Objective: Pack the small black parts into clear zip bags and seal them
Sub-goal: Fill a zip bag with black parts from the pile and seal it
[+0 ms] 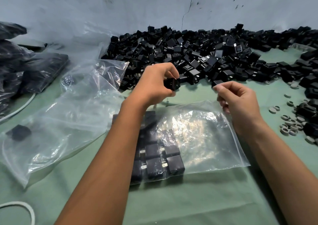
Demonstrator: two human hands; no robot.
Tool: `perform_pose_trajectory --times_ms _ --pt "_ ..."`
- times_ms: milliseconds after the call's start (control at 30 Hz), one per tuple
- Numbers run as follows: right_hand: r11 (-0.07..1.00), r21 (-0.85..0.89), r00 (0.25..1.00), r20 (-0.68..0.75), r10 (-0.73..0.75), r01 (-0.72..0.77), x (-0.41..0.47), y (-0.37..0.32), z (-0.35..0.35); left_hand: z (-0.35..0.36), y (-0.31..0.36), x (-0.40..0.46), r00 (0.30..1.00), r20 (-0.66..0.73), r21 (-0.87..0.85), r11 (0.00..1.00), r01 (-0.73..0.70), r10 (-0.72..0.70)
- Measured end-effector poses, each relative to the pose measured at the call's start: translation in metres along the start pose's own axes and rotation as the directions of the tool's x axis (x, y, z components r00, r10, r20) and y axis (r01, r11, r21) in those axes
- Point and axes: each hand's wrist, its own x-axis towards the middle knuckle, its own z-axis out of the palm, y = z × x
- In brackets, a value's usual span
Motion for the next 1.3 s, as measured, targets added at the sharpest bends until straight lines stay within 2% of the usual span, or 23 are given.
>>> perform_pose_trajectory --times_ms 67,133,233,367,467,533,633,733,800,867,1000,1167,1300 --pt "0.977 -0.167 0.989 0.079 -0.123 0.135 -0.004 -0.003 0.004 0.009 0.009 0.000 0.998 0.040 -0.001 0.999 -0.047 0.047" --pt "0.955 -0.232 0.974 0.175 -0.143 0.182 -0.007 -0.006 0.007 0.018 0.021 -0.001 0.991 0.077 -0.008 0.994 -0.112 0.113" --pt "0.974 -0.162 0.961 0.251 -0.114 0.158 -0.009 -0.007 0.009 0.035 0.038 -0.004 0.971 0.079 0.038 0.973 -0.227 0.224" --pt "0.994 0.052 0.970 0.222 -0.102 0.093 -0.006 -0.007 0.004 0.046 0.049 -0.005 0.955 0.036 0.097 0.950 -0.297 0.295" --pt "0.994 0.066 0.978 0.184 -0.094 0.083 -0.003 -0.006 0.001 0.046 0.046 -0.003 0.965 0.009 0.011 0.964 -0.264 0.264" --pt "0.996 0.075 0.987 0.147 -0.063 0.052 -0.001 -0.006 0.000 0.048 0.041 -0.001 0.979 0.011 0.061 0.977 -0.204 0.203" --pt "0.975 0.217 0.998 0.047 0.042 -0.051 0.002 -0.008 -0.003 0.053 0.030 -0.001 0.985 0.125 0.267 0.952 -0.148 0.118" --pt "0.916 0.375 0.988 -0.003 0.155 -0.142 0.006 -0.011 -0.010 0.057 0.031 -0.003 0.948 0.288 0.133 0.974 -0.183 0.138" --pt "0.904 0.395 0.982 -0.015 0.186 -0.165 0.008 -0.011 -0.015 0.058 0.036 -0.004 0.913 0.362 0.063 0.972 -0.225 0.188" --pt "0.918 0.355 0.981 -0.016 0.194 -0.175 0.010 -0.009 -0.019 0.059 0.036 -0.003 0.893 0.395 0.088 0.959 -0.269 0.214" --pt "0.956 0.202 0.977 0.049 0.208 -0.214 0.011 -0.006 -0.022 0.059 0.027 -0.001 0.900 0.391 0.130 0.957 -0.260 0.192" --pt "0.921 0.315 0.971 0.008 0.239 -0.229 0.013 -0.006 -0.021 0.066 0.035 -0.002 0.865 0.467 0.128 0.954 -0.271 0.184" --pt "0.868 0.427 0.965 0.050 0.259 -0.255 0.013 -0.004 -0.020 0.074 0.038 -0.007 0.872 0.468 0.255 0.923 -0.287 0.142"
